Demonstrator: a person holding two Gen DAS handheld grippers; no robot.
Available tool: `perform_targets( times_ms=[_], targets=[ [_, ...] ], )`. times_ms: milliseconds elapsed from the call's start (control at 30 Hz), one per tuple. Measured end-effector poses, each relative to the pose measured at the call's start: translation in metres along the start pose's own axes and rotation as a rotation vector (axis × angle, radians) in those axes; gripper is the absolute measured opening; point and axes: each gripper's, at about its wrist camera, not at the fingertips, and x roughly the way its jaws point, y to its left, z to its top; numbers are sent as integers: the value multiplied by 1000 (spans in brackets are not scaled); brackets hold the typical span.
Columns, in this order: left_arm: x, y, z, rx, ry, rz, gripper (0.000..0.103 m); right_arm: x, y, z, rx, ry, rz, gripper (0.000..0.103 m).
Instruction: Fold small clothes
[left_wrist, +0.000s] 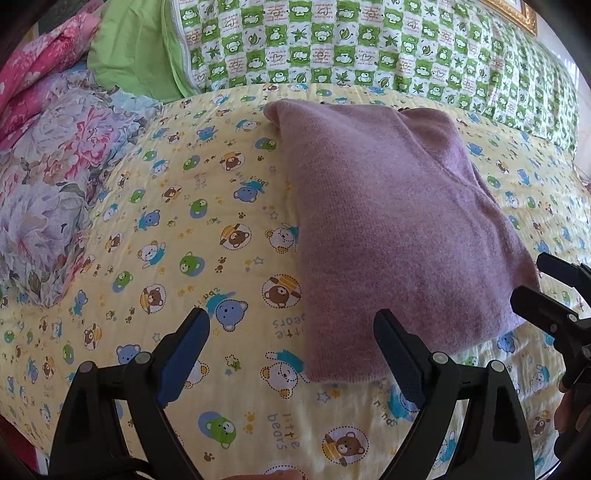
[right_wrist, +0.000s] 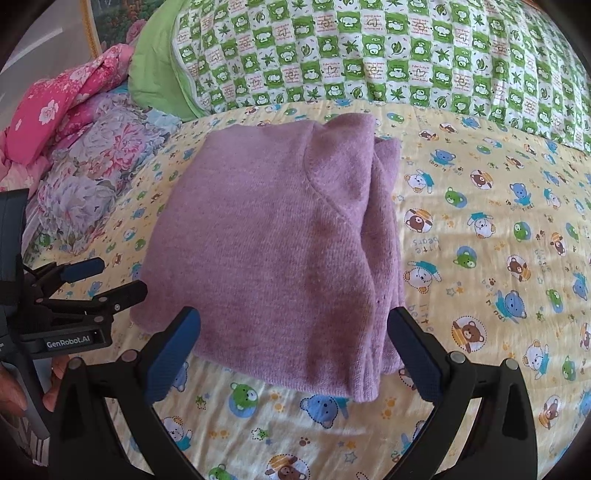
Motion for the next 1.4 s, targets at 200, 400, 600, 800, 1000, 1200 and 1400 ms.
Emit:
perform_targets(
  times_ms=[200,400,600,800,1000,1200,1400],
  targets=[
    [0,1,1,0,1,-6,91,-1,-1,1,2,-1,0,101],
    [-2,-1,0,5,-5,-9,91,-2,0,0,4,-1,5,101],
    [-6,-3,-1,8,-9,-19,91,-4,2,0,-1,-5,9,101],
    [-7,-1,-1,14,-12,-26,91,-6,3,1,0,-7,5,101],
    [-8,0,-1,10,-10,-27,91,-7,2,2,-1,-7,5,101],
    [-10,0,0,12,-17,-25,91,-7,4,1,1,-9,2,101],
    [-10,1,0,11,-19,-21,91,-9,3,3,-2,-8,4,101]
  ],
)
